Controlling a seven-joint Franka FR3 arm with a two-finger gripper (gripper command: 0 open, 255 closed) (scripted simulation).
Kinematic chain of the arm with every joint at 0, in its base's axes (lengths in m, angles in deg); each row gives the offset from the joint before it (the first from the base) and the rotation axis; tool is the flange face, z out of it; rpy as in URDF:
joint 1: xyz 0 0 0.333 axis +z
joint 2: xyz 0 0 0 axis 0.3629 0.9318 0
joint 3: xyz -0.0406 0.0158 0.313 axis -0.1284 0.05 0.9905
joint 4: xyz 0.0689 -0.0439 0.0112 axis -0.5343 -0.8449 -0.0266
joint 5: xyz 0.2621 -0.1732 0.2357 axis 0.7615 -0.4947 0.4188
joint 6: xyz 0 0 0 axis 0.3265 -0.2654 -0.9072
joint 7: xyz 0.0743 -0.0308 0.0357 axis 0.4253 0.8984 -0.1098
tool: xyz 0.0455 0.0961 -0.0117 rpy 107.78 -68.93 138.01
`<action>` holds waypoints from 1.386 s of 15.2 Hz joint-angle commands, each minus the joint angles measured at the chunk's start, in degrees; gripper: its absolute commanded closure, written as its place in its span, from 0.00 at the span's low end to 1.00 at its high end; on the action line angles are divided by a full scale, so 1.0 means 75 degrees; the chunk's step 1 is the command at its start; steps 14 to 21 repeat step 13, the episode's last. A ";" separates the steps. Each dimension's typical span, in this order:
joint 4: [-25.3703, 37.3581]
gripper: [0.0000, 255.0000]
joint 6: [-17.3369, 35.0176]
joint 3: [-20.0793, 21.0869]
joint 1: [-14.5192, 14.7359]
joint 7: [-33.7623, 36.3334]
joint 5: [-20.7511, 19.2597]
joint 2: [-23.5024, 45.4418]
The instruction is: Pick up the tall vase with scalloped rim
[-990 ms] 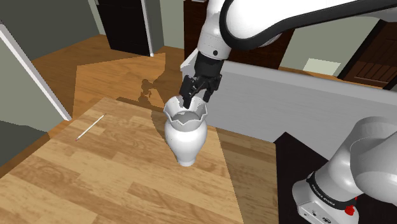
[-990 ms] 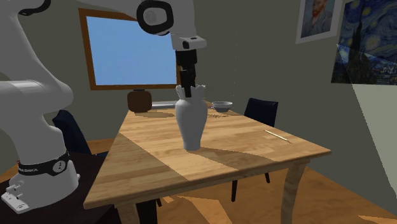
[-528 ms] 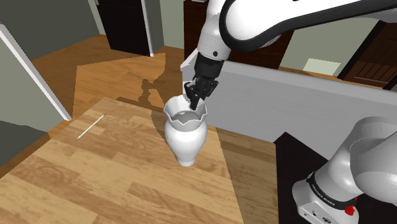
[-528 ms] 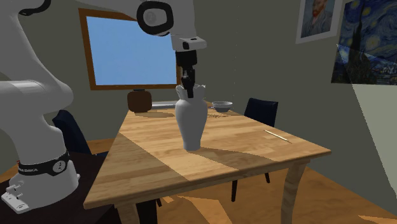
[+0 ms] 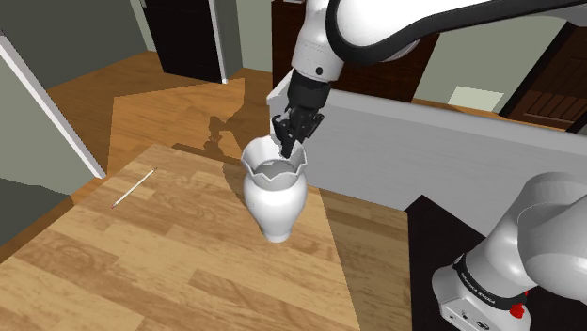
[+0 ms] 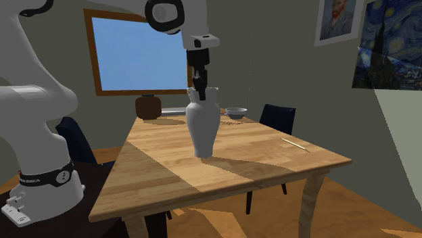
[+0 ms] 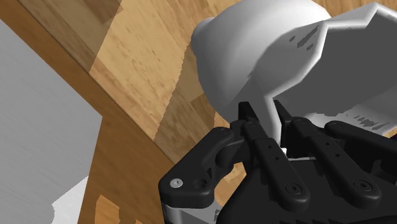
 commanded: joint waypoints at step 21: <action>0.1131 1.00 -0.1230 -0.0079 -0.0050 0.0280 -0.0148 -0.0137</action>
